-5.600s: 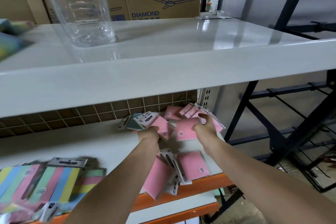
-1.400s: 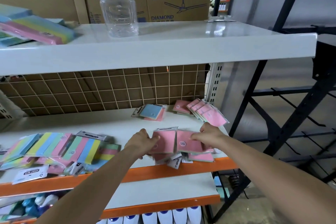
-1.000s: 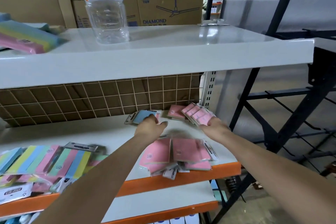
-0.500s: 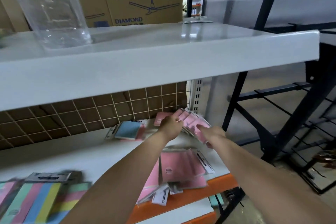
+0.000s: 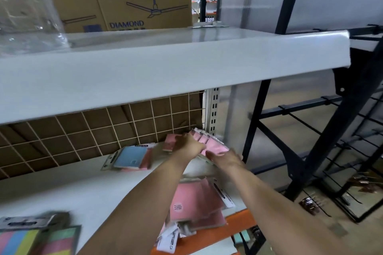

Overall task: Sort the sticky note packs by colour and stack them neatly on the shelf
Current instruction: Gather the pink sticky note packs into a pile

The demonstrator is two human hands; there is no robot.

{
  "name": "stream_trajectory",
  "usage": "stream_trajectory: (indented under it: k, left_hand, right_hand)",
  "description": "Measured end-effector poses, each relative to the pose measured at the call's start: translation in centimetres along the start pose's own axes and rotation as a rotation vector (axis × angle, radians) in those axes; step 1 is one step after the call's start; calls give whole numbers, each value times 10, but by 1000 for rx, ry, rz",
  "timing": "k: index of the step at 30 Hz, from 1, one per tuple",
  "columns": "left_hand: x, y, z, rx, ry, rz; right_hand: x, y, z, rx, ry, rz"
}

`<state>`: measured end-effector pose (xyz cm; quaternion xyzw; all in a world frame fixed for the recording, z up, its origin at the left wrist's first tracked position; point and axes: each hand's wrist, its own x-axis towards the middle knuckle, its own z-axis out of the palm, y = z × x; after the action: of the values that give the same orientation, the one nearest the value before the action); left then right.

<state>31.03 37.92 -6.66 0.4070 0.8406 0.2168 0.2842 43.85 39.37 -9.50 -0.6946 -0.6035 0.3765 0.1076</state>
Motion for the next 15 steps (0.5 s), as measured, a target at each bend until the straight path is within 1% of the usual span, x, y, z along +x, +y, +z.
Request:
stream_trajectory:
  k: [2, 4, 8, 12, 15]
  left_hand:
    - [-8, 2, -6, 29, 15, 19]
    - [-11, 3, -8, 7, 12, 5]
    - [-10, 4, -1, -148, 17, -19]
    - [-21, -1, -2, -369, -63, -53]
    - [-25, -8, -5, -490, -61, -67]
  right_hand:
    - [0, 1, 1, 5, 3, -11]
    - [0, 2, 3, 2, -3, -12]
    - [-1, 3, 3, -6, -32, -42]
    - [-8, 4, 1, -76, -39, -83]
    - [-18, 5, -2, 33, -24, -132]
